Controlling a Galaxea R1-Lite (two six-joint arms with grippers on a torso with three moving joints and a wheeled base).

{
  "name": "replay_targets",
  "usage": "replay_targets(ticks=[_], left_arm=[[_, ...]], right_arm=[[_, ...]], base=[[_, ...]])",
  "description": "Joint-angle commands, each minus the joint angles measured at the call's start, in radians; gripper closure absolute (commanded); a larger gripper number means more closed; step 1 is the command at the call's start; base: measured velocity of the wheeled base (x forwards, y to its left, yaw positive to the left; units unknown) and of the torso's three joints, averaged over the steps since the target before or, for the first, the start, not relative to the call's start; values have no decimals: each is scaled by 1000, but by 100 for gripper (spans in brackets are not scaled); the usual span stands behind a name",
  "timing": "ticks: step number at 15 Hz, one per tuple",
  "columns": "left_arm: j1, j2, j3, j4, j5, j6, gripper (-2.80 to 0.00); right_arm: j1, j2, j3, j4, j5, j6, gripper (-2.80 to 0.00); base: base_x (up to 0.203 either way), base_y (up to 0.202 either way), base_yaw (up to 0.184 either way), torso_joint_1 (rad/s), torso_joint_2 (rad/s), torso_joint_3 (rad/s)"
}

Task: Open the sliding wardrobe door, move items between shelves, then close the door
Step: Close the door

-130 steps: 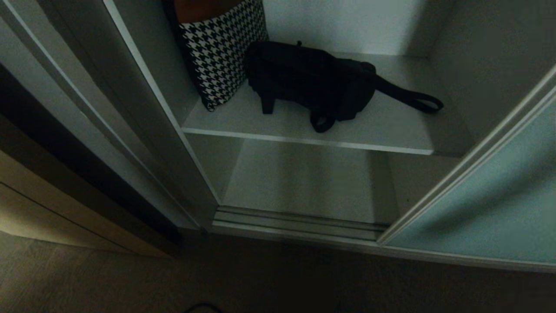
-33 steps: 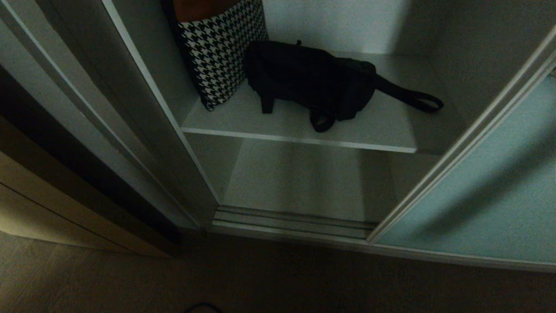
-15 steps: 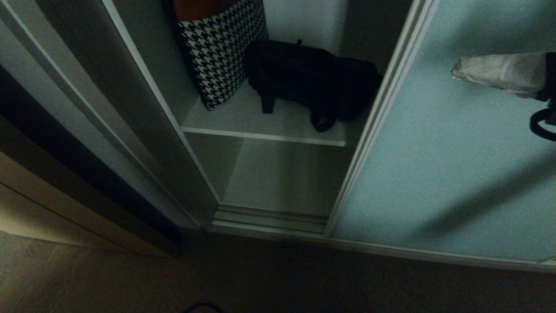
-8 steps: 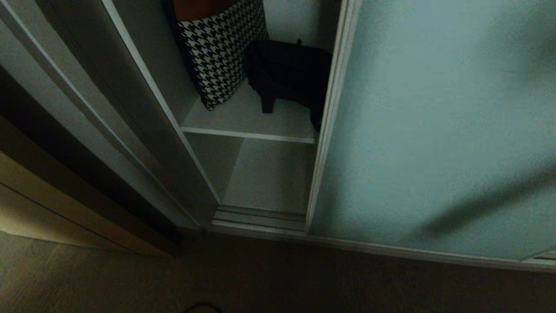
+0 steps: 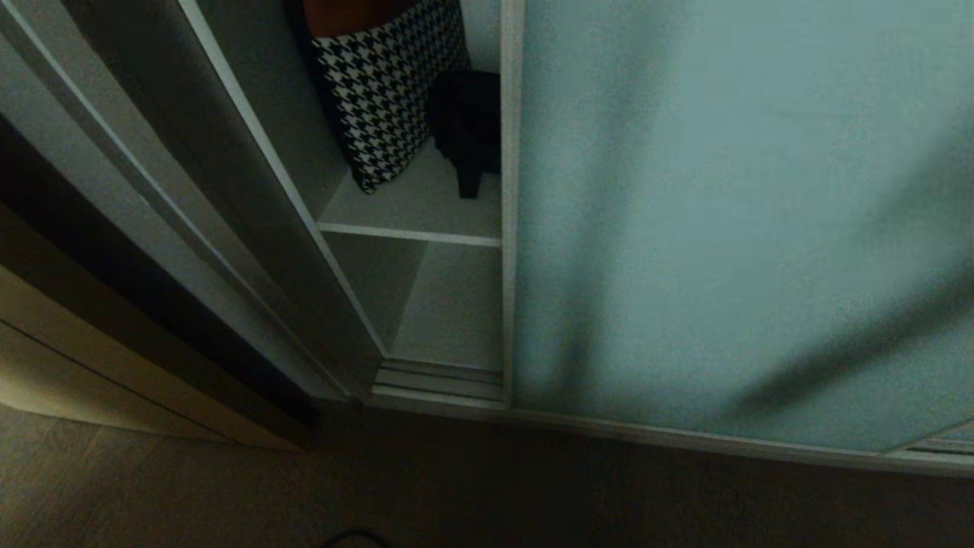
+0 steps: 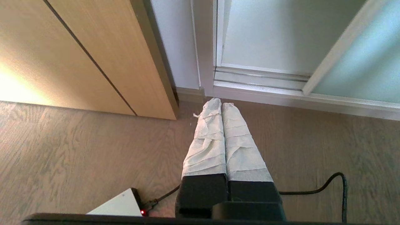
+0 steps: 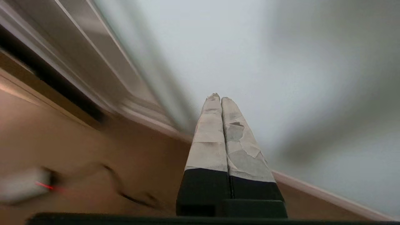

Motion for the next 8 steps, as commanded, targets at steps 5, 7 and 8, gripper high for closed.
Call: replay_targets(ticks=[5, 7, 8], left_arm=[[0, 2, 0, -1, 0, 0, 0], [0, 2, 0, -1, 0, 0, 0], [0, 2, 0, -1, 0, 0, 0]], right_arm=[[-99, -387, 434, 5, -48, -122, 0], [-101, -502, 540, 5, -76, -131, 0], [-100, -562, 585, 9, -84, -130, 0]], base=[[0, 0, 0, 0, 0, 0], [0, 0, 0, 0, 0, 0], [0, 0, 0, 0, 0, 0]])
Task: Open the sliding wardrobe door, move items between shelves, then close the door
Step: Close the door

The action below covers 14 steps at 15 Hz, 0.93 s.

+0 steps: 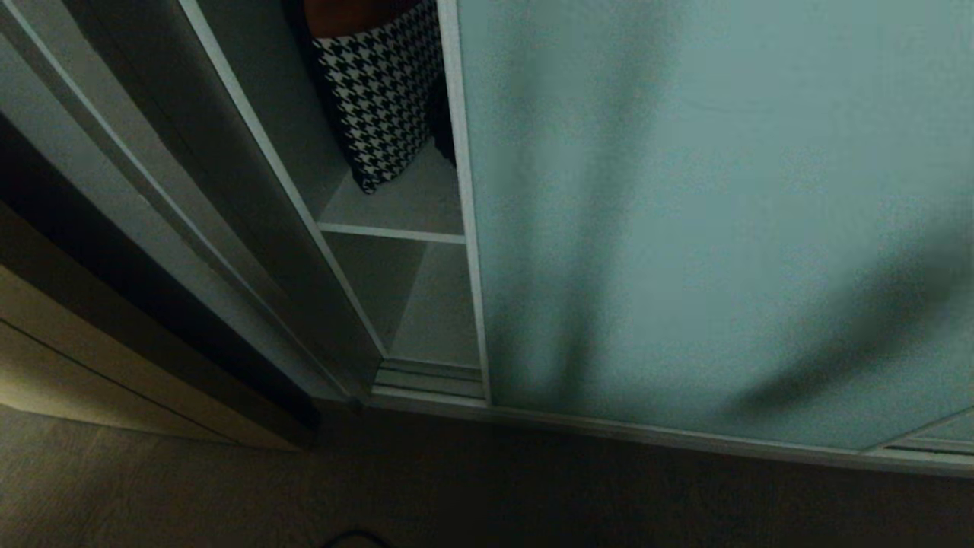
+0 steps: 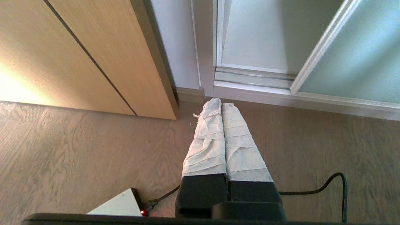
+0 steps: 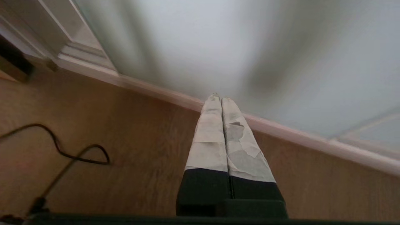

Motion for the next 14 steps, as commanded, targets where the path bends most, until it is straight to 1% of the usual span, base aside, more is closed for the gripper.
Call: replay_targets(ticks=[1, 2, 3, 4, 6, 9, 14], left_arm=[[0, 2, 0, 0, 0, 0, 0], [0, 2, 0, 1, 0, 2, 0], [0, 2, 0, 1, 0, 0, 0], [0, 2, 0, -1, 0, 0, 0], [0, 2, 0, 0, 0, 2, 0], [0, 2, 0, -1, 0, 2, 0], [0, 2, 0, 0, 0, 2, 0]], right_arm=[[1, -145, 110, -4, -11, 7, 0], [2, -154, 186, -51, -38, 29, 0], [3, -155, 257, -138, -72, 54, 0], [3, -155, 302, -184, -95, 71, 0], [4, -156, 288, -181, -137, 103, 0], [2, -156, 291, -189, -143, 120, 0], [2, -156, 291, -189, -143, 122, 0]], base=[[0, 0, 0, 0, 0, 0], [0, 0, 0, 0, 0, 0], [0, 0, 0, 0, 0, 0], [0, 0, 0, 0, 0, 0], [0, 0, 0, 0, 0, 0], [0, 0, 0, 0, 0, 0], [0, 0, 0, 0, 0, 0]])
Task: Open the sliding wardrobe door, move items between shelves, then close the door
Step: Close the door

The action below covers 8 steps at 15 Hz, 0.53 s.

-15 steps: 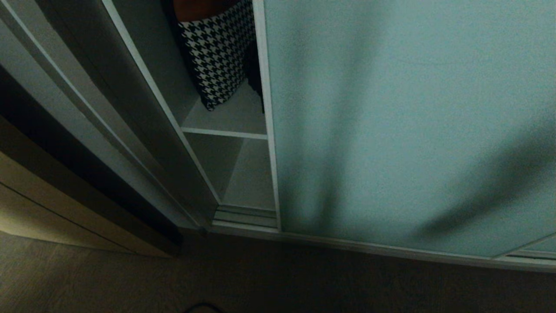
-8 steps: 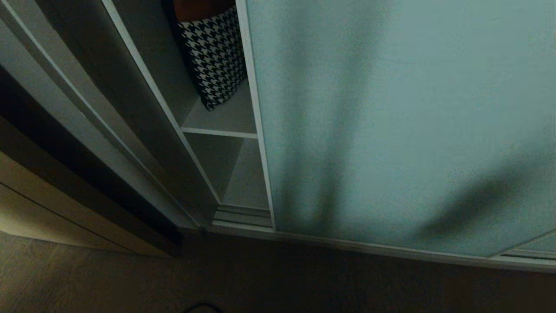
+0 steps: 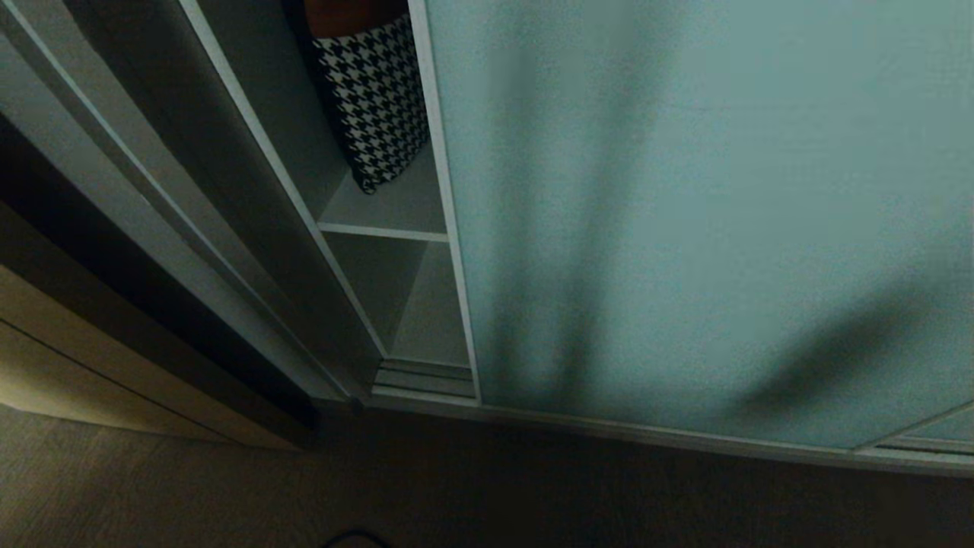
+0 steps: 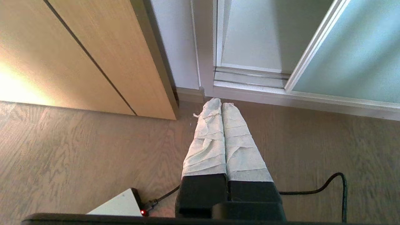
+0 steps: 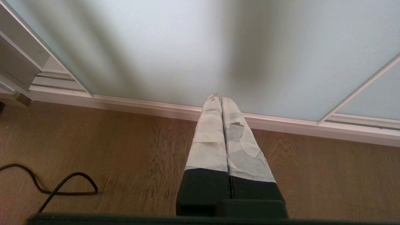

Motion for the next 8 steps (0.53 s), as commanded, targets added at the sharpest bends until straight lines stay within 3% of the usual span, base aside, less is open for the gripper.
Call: replay_targets(ticks=[1, 3, 6, 8], left_arm=[[0, 2, 0, 0, 0, 1, 0], [0, 2, 0, 1, 0, 2, 0], [1, 3, 0, 12, -4, 86, 0], [1, 2, -1, -3, -3, 67, 0]], right_arm=[[0, 0, 0, 1, 0, 1, 0], [0, 0, 0, 1, 0, 1, 0], [1, 0, 0, 1, 0, 0, 0], [0, 0, 0, 1, 0, 1, 0]], base=[[0, 0, 0, 0, 0, 0], [0, 0, 0, 0, 0, 0], [0, 0, 0, 0, 0, 0], [0, 0, 0, 0, 0, 0]])
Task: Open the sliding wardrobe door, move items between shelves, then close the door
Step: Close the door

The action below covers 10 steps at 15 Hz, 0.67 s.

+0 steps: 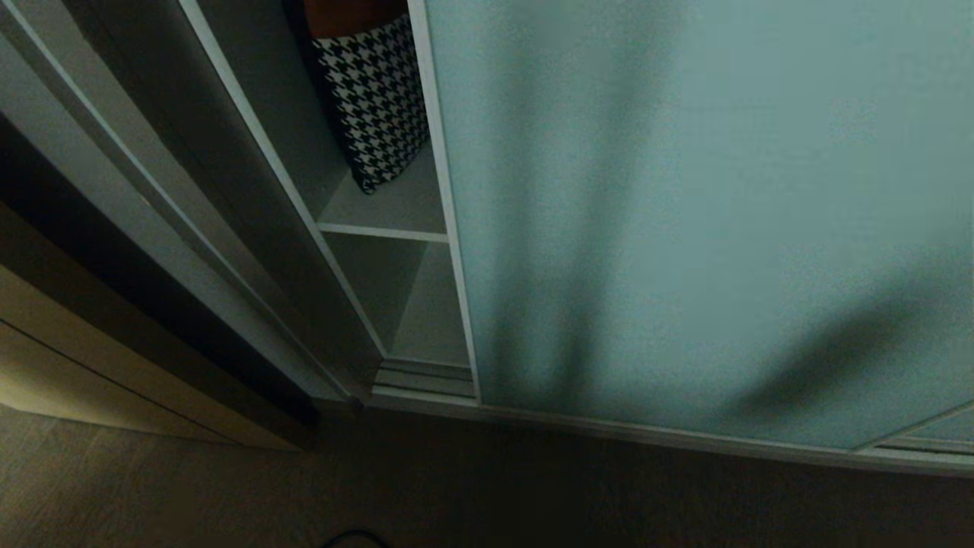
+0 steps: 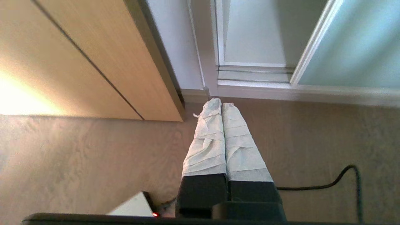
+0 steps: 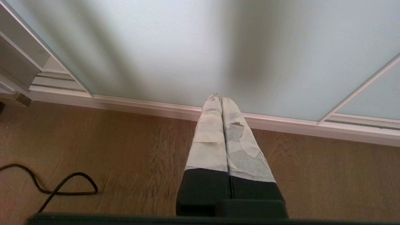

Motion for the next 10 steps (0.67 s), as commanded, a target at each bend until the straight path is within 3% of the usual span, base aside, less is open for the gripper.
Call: replay_targets(ticks=[1, 3, 5, 8, 10], left_arm=[[0, 0, -17, -38, 10, -50, 0], [0, 5, -167, -54, 20, -63, 0], [0, 67, -418, 5, 0, -64, 0], [-16, 354, -736, 72, -84, -75, 0], [-31, 587, -935, 91, -167, -115, 0]], right_arm=[[0, 0, 0, 0, 0, 1, 0], [0, 0, 0, 0, 0, -1, 0], [1, 0, 0, 0, 0, 0, 0], [1, 0, 0, 0, 0, 1, 0], [0, 0, 0, 0, 0, -1, 0]], base=[[0, 0, 0, 0, 0, 0], [0, 0, 0, 0, 0, 0], [0, 0, 0, 0, 0, 0], [0, 0, 0, 0, 0, 0], [0, 0, 0, 0, 0, 0]])
